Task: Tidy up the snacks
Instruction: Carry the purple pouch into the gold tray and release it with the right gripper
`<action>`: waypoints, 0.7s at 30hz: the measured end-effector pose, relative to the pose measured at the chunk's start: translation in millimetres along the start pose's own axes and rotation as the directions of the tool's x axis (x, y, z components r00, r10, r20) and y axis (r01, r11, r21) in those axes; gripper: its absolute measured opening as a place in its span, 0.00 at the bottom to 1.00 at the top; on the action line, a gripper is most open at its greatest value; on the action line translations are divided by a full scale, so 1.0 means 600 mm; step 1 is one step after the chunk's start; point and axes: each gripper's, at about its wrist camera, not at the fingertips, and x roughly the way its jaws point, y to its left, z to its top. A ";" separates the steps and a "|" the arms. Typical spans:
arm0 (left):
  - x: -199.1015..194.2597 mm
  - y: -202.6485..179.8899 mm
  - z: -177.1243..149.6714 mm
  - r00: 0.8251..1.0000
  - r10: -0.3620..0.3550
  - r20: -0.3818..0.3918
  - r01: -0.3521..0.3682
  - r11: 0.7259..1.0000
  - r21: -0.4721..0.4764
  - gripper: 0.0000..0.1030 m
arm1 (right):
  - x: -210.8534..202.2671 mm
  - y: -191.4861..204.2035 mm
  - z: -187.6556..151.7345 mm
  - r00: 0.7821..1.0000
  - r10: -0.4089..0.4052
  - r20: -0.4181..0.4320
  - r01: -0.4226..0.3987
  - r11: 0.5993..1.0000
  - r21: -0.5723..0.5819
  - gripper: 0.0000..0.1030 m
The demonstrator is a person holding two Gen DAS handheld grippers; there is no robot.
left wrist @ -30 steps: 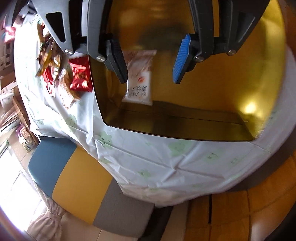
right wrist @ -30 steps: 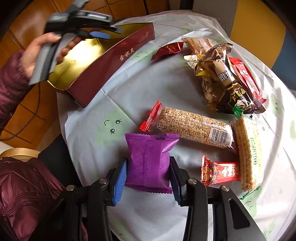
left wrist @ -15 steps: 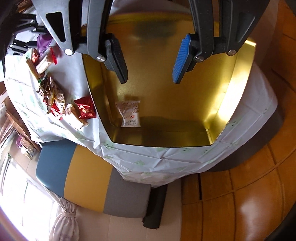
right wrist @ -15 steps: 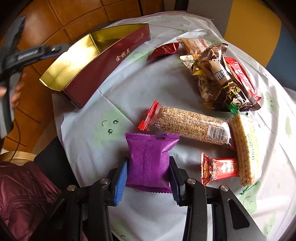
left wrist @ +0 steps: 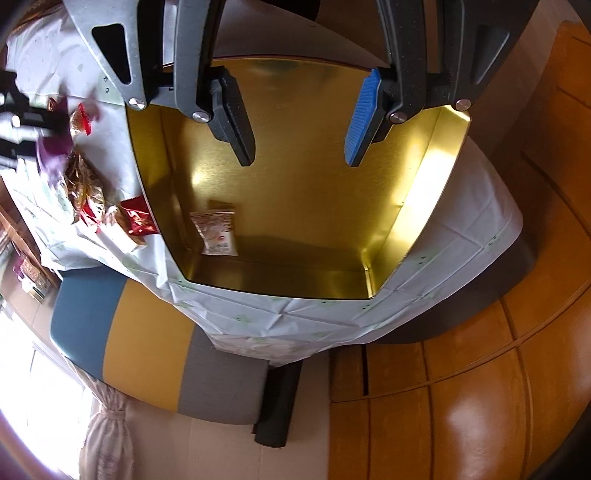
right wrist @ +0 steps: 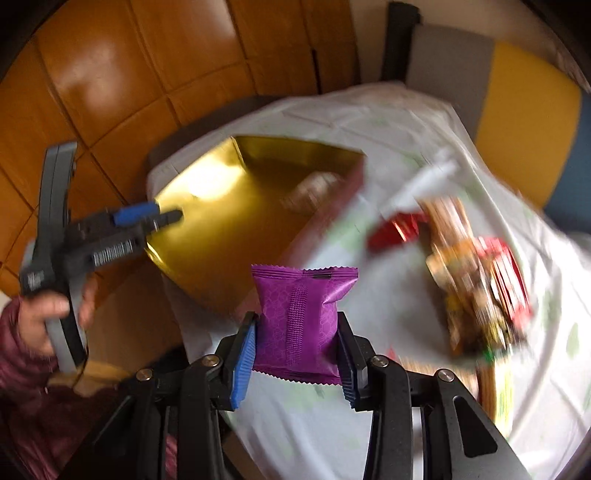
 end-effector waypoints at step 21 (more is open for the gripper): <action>0.014 0.072 -0.002 1.000 0.013 -0.014 -0.015 0.992 -0.125 0.50 | 0.225 0.077 0.142 0.967 -0.164 -0.197 0.131 0.976 -0.173 0.43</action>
